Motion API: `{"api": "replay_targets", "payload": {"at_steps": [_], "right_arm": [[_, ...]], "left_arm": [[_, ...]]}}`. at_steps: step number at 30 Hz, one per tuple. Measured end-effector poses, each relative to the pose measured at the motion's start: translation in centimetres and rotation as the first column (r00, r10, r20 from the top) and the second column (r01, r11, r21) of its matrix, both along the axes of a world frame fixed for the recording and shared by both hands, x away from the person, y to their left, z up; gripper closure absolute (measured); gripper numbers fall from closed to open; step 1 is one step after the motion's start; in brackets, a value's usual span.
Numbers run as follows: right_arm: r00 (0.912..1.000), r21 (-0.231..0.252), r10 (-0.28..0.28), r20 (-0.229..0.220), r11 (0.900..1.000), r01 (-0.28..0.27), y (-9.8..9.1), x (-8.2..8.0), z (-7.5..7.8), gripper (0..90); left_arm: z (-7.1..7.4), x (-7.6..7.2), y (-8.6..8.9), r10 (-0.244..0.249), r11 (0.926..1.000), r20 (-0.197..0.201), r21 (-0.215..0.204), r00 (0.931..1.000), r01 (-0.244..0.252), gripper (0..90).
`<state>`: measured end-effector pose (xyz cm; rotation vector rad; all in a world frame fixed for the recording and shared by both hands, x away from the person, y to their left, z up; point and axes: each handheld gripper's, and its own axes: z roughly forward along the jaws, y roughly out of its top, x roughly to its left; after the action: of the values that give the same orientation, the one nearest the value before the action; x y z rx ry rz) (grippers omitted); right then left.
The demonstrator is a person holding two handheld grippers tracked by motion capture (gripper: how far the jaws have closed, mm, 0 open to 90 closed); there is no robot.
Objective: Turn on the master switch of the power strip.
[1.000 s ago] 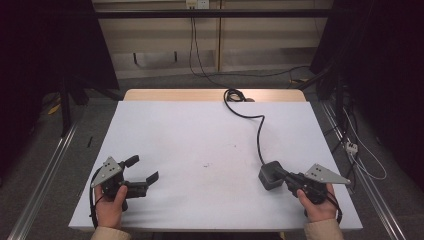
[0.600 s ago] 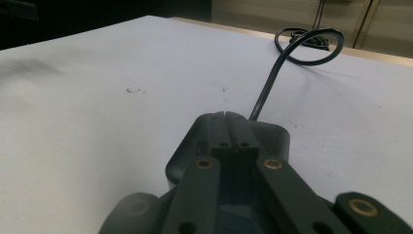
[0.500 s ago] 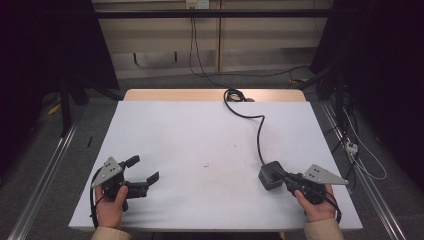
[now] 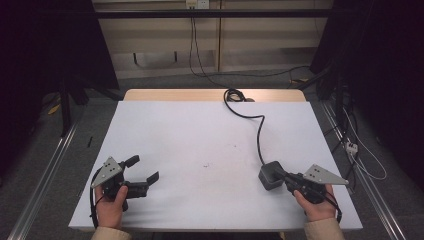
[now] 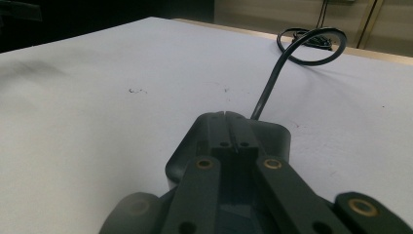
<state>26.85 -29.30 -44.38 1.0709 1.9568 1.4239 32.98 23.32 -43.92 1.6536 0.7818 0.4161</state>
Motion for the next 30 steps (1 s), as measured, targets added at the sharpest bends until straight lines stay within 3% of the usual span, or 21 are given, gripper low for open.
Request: {"api": "replay_targets", "payload": {"at_steps": [30], "right_arm": [[1.0000,0.002,0.008,-0.006,1.0000,-0.008,-0.10,0.05,-0.16,90.0]], "left_arm": [[0.12,-0.17,0.00,0.005,1.0000,0.007,-0.004,1.0000,-0.005,2.6]]}}
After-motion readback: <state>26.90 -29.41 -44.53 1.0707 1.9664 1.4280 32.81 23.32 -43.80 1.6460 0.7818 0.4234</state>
